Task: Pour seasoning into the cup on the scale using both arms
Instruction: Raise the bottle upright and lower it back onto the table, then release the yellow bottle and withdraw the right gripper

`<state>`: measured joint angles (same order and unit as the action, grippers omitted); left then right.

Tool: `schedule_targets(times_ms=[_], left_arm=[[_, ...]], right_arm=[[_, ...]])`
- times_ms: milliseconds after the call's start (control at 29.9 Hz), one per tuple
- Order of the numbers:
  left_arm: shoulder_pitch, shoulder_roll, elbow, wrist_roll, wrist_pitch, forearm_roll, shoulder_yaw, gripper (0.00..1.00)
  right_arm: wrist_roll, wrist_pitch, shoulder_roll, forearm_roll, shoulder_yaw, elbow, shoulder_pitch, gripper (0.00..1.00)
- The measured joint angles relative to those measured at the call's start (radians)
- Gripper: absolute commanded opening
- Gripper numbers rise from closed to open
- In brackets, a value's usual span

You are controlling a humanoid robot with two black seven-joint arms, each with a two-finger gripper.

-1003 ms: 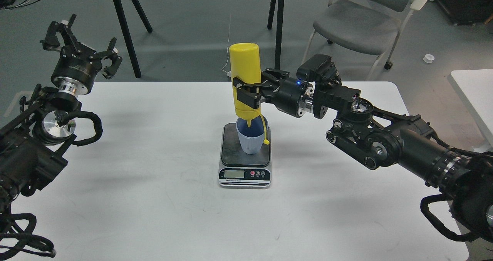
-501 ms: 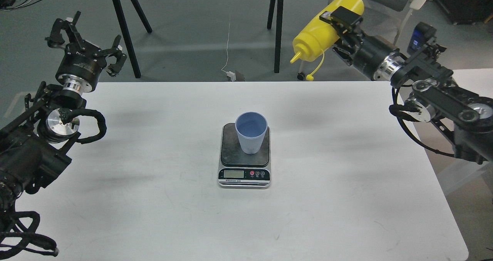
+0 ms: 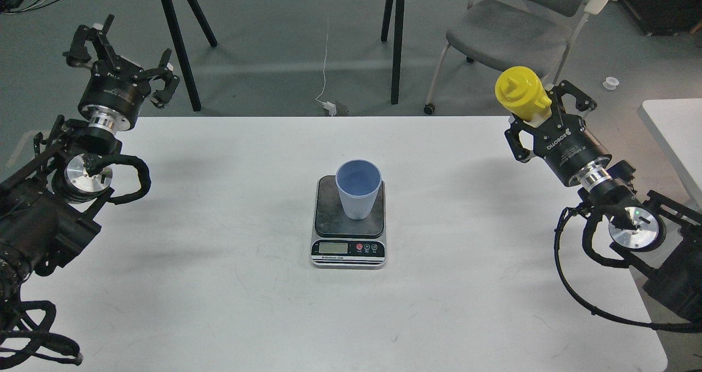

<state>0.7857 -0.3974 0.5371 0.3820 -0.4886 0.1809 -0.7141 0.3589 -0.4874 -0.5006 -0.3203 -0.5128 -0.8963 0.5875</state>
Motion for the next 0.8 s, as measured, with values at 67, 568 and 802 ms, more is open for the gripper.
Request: schedule_targets(times_ms=[67,568,802], left_arm=[[0.0,0.001,0.0,0.0,0.0,0.0,0.001,0.99],[-0.006,0.002,0.002,0.002,0.0,-0.003,0.013,0.99],[-0.004,0.0,0.003,0.002,0.0,-0.004,0.014,0.99]], right_arm=[[0.0,-0.001,0.032,-0.03,-0.024,-0.002,-0.051,0.41],[-0.014,-0.001,0.261,-0.066,-0.234,-0.01,-0.313,0.44],[-0.017,-0.001,0.27,-0.065,-0.236,-0.001,-0.329,0.45]])
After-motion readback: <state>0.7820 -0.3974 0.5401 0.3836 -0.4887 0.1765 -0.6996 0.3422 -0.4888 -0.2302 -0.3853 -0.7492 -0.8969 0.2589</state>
